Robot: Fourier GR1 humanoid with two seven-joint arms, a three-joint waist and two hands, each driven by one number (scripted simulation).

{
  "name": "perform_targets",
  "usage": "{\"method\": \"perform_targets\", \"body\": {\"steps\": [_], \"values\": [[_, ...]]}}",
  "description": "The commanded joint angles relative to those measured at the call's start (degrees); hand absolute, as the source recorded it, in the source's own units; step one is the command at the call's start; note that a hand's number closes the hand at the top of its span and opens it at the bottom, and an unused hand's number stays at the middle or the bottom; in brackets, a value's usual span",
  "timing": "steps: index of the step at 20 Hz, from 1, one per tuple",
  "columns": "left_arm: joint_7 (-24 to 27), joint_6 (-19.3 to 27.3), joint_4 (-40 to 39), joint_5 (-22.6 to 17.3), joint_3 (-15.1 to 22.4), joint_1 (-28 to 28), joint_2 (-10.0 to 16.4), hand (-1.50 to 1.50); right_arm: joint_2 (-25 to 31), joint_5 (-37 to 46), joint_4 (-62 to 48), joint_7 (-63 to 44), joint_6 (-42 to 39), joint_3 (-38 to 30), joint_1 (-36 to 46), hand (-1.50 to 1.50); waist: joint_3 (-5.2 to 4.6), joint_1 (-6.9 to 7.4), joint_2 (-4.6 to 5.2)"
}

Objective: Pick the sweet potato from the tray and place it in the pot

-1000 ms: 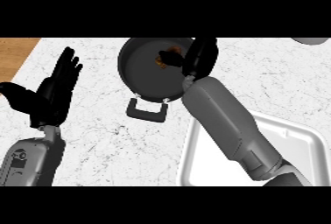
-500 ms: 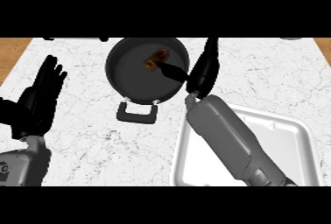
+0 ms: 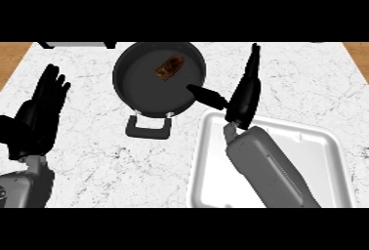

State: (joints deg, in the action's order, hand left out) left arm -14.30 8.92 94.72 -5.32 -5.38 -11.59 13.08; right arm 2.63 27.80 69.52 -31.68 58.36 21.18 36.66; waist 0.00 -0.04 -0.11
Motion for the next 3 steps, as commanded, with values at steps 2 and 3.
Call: {"method": "perform_targets", "body": {"steps": [2, 3], "values": [[2.5, -1.2, 0.3, 0.0, -1.3, 2.1, -0.5, 0.00, 1.9, 0.4, 6.1, 1.8, -5.5, -2.0, -5.6, -1.50, 0.00, 0.06, 0.06], [0.2, -0.7, -0.8, 0.5, -1.3, 0.2, -0.1, 0.00, 1.5, 2.7, 10.1, -1.8, -6.8, -0.8, -7.6, -1.50, -0.01, -0.15, 0.00]]}}
